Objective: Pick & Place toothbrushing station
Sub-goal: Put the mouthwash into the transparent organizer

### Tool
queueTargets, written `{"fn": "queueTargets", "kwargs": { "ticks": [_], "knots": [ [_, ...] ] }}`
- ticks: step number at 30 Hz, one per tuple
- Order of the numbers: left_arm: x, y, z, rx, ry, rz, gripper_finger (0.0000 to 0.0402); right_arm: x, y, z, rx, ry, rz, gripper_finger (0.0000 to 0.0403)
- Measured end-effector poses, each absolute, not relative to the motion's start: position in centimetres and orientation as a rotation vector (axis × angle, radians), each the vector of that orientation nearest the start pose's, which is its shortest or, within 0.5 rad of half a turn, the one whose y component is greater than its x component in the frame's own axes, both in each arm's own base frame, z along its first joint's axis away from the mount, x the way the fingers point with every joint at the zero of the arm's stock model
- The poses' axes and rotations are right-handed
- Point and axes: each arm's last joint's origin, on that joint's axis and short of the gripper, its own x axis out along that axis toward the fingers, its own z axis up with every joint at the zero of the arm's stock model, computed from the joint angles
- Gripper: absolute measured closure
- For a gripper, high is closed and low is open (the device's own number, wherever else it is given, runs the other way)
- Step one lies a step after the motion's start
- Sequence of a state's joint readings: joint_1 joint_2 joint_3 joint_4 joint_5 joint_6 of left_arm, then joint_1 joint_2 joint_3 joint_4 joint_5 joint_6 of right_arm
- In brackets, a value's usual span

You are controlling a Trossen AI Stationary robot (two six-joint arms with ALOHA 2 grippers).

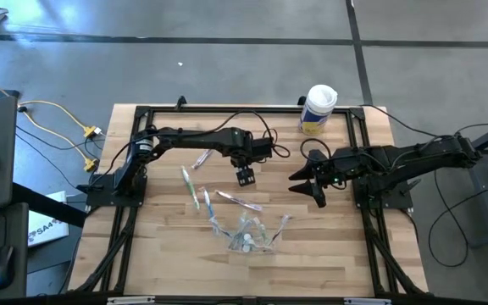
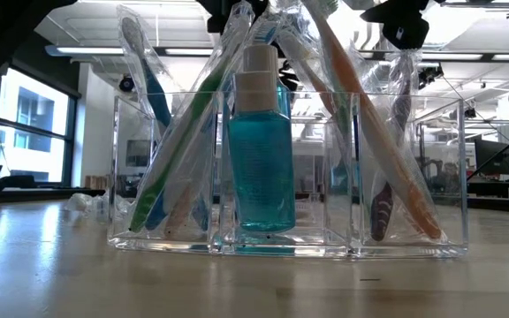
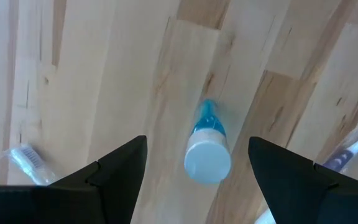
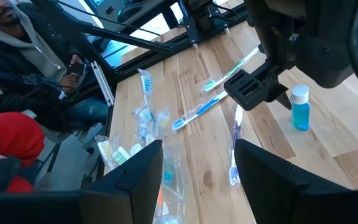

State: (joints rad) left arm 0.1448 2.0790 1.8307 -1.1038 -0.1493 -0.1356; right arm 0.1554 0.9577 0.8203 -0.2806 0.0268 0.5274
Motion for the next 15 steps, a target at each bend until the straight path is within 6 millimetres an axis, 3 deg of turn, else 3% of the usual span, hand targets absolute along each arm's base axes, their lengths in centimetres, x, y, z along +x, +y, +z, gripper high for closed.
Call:
{"fn": "queueTargets", "kwargs": {
  "ticks": [15],
  "knots": [
    [41.54, 6.47, 23.05, -0.132, 1.345, 0.356, 0.0123, 20.37, 3.91, 30.61, 0.464, 0.440, 0.027, 0.0210]
  ]
}}
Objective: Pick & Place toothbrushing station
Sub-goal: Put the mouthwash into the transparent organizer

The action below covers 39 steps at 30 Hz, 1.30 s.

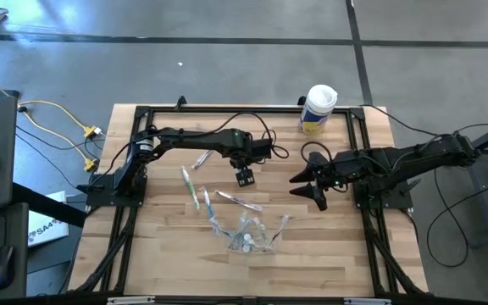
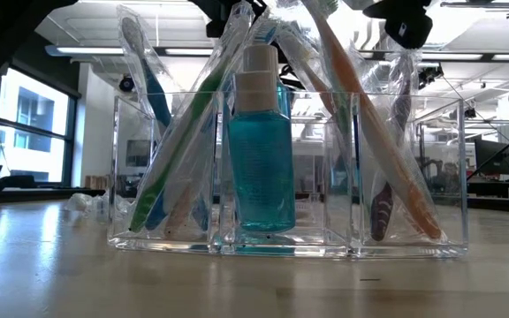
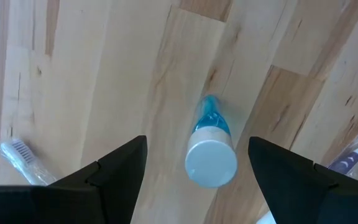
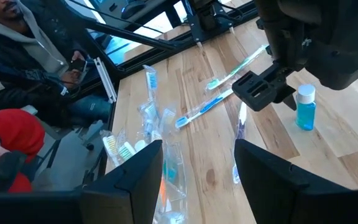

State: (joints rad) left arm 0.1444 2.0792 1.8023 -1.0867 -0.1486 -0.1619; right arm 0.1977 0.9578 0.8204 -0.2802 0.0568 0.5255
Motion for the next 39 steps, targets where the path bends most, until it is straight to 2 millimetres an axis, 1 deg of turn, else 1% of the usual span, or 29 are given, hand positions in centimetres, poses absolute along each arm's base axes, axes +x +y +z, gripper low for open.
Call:
{"fn": "queueTargets", "kwargs": {
  "ticks": [8, 13, 15, 17, 19, 21, 27, 30, 33, 39],
  "knots": [
    [41.6, 6.5, 23.0, -0.129, 1.346, 0.361, 0.0123, 20.3, 4.5, 30.6, 0.453, 0.440, 0.032, 0.0210],
    [41.8, 6.6, 21.7, -0.118, 1.389, 0.385, 0.0124, 20.2, 4.9, 30.6, 0.447, 0.443, 0.048, 0.0210],
    [42.0, 6.6, 21.2, -0.116, 1.392, 0.386, 0.0130, 20.1, 5.0, 30.6, 0.446, 0.445, 0.054, 0.0210],
    [41.8, 6.6, 20.9, -0.108, 1.423, 0.386, 0.0144, 20.1, 5.1, 30.6, 0.442, 0.443, 0.050, 0.0210],
    [42.4, 6.7, 20.7, -0.103, 1.389, 0.391, 0.0164, 20.1, 5.2, 30.6, 0.438, 0.441, 0.040, 0.0210],
    [42.2, 6.7, 20.4, -0.100, 1.418, 0.390, 0.0187, 20.1, 5.2, 30.6, 0.438, 0.440, 0.041, 0.0210],
    [42.3, 6.7, 20.5, -0.093, 1.402, 0.383, 0.0256, 20.1, 5.2, 30.6, 0.438, 0.440, 0.041, 0.0210],
    [42.3, 6.7, 20.5, -0.093, 1.401, 0.383, 0.0282, 20.1, 5.2, 30.6, 0.438, 0.440, 0.041, 0.0210],
    [42.3, 6.7, 20.5, -0.094, 1.401, 0.383, 0.0297, 20.1, 5.2, 30.6, 0.438, 0.440, 0.041, 0.0210],
    [42.2, 6.7, 20.4, -0.099, 1.416, 0.389, 0.0299, 20.1, 5.2, 30.6, 0.438, 0.440, 0.041, 0.0210]
  ]
}}
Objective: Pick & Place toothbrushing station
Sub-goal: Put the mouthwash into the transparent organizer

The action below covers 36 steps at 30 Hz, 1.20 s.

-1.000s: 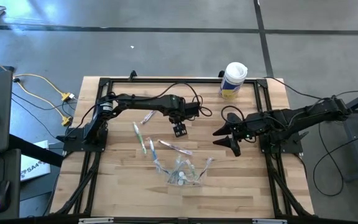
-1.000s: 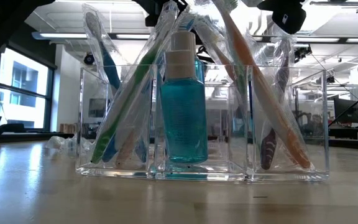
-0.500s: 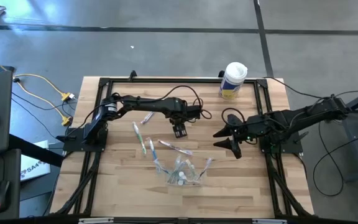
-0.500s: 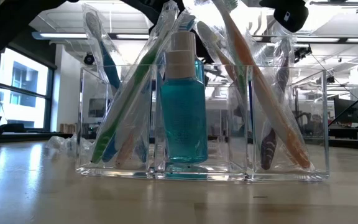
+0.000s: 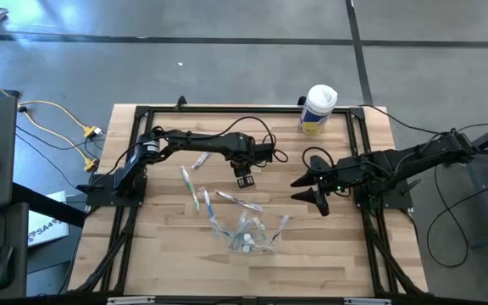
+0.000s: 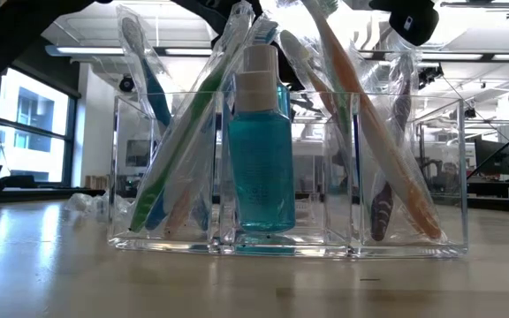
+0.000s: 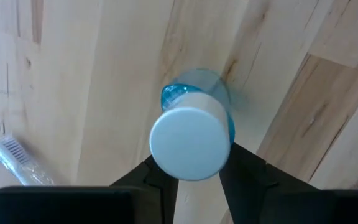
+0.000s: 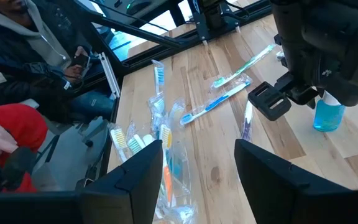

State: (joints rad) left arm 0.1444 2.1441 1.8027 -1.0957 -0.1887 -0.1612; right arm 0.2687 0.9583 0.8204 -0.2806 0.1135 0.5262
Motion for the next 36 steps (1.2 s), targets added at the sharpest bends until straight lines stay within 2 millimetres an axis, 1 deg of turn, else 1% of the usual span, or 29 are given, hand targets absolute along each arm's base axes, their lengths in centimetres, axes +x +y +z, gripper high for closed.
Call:
{"fn": "queueTargets", "kwargs": {
  "ticks": [12, 17, 21, 27, 29, 31, 36],
  "knots": [
    [42.1, 6.7, 20.5, -0.096, 1.425, 0.392, 0.0300, 20.1, 5.2, 30.6, 0.438, 0.440, 0.041, 0.0210],
    [41.7, 6.5, 20.4, -0.100, 1.467, 0.359, 0.0300, 20.1, 5.2, 30.6, 0.438, 0.440, 0.041, 0.0210],
    [41.6, 6.5, 20.4, -0.132, 1.481, 0.382, 0.0300, 20.1, 5.2, 30.6, 0.430, 0.440, 0.043, 0.0210],
    [41.4, 6.3, 20.4, -0.142, 1.510, 0.309, 0.0296, 20.1, 5.2, 30.6, 0.414, 0.440, 0.050, 0.0210],
    [41.3, 6.2, 20.4, -0.148, 1.519, 0.286, 0.0282, 20.1, 5.2, 30.6, 0.414, 0.442, 0.057, 0.0210],
    [41.2, 6.2, 20.4, -0.137, 1.534, 0.269, 0.0259, 20.1, 5.2, 30.6, 0.407, 0.442, 0.060, 0.0210],
    [40.5, 6.1, 20.4, -0.149, 1.604, 0.277, 0.0186, 20.0, 5.3, 30.6, 0.360, 0.451, 0.111, 0.0210]
  ]
}}
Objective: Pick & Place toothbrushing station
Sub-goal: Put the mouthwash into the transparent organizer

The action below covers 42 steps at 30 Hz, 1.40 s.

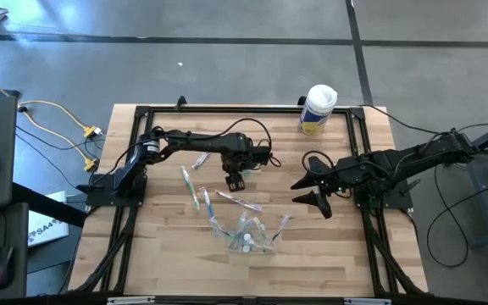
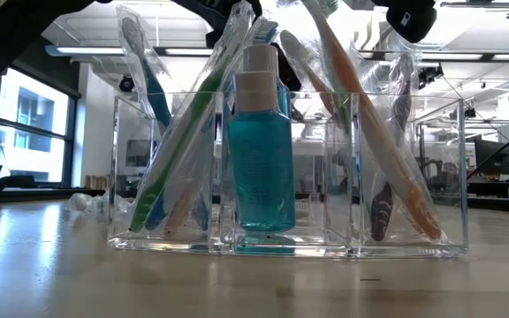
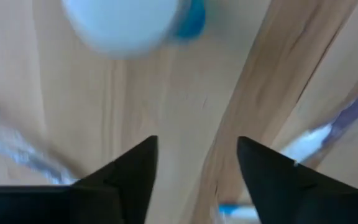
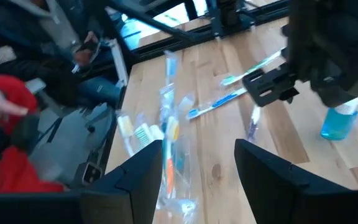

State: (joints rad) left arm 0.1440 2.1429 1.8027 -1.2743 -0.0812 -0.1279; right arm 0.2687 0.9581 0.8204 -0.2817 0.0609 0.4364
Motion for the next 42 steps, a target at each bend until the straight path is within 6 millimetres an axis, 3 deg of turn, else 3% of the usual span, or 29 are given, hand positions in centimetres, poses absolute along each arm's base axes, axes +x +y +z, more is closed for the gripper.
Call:
{"fn": "queueTargets", "kwargs": {
  "ticks": [5, 12, 21, 26, 35, 42],
  "knots": [
    [39.6, 5.9, 20.5, -0.219, 1.692, 0.336, 0.0132, 20.3, 5.5, 30.2, 0.296, 0.480, 0.144, 0.0210],
    [38.5, 5.7, 22.1, -0.332, 1.714, 0.424, 0.0115, 20.3, 5.8, 29.9, 0.232, 0.514, 0.257, 0.0210],
    [38.7, 5.8, 28.3, -0.493, 1.427, 0.566, 0.0114, 19.8, 5.8, 29.6, 0.227, 0.566, 0.296, 0.0210],
    [39.5, 6.1, 30.5, -0.639, 1.263, 0.642, 0.0114, 19.0, 5.6, 29.8, 0.184, 0.576, 0.302, 0.0210],
    [40.7, 6.0, 31.0, -0.743, 1.172, 0.518, 0.0114, 17.0, 5.0, 30.6, 0.155, 0.560, 0.313, 0.0210],
    [41.1, 6.5, 30.4, -0.769, 1.097, 0.691, 0.0114, 16.5, 4.9, 30.8, 0.138, 0.547, 0.319, 0.0210]
  ]
}}
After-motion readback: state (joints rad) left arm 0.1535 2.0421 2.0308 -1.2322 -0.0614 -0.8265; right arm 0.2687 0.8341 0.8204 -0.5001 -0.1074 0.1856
